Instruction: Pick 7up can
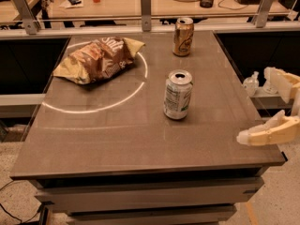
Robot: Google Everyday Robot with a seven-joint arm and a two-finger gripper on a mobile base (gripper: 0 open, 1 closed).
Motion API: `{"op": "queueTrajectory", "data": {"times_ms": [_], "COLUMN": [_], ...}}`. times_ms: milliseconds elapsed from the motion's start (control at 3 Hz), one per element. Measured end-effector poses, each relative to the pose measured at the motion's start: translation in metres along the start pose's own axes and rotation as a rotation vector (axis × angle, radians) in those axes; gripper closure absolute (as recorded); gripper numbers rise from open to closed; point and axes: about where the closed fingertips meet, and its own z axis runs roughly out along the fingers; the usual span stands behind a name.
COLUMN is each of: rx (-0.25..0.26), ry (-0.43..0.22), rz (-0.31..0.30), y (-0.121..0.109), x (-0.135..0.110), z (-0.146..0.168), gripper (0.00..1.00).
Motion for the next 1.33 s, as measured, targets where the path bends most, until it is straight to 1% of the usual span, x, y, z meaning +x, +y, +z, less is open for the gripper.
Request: {"op": "queueTrajectory", "data": {"times_ms": [333,667,1000,1333], "rx": [0.0,-0.031,-0.056,-0.071], "ry": [0.0,0.0,0.005,0.003], "rz": [0.0,0.007,0.02,0.046], "y": [0.0,0.01,0.017,0.023], "x": [0.0,0.006,0.011,0.02], "z": [0.0,0.012,0.03,0.054], "gripper": [0.0,0.0,0.0,0.0]}}
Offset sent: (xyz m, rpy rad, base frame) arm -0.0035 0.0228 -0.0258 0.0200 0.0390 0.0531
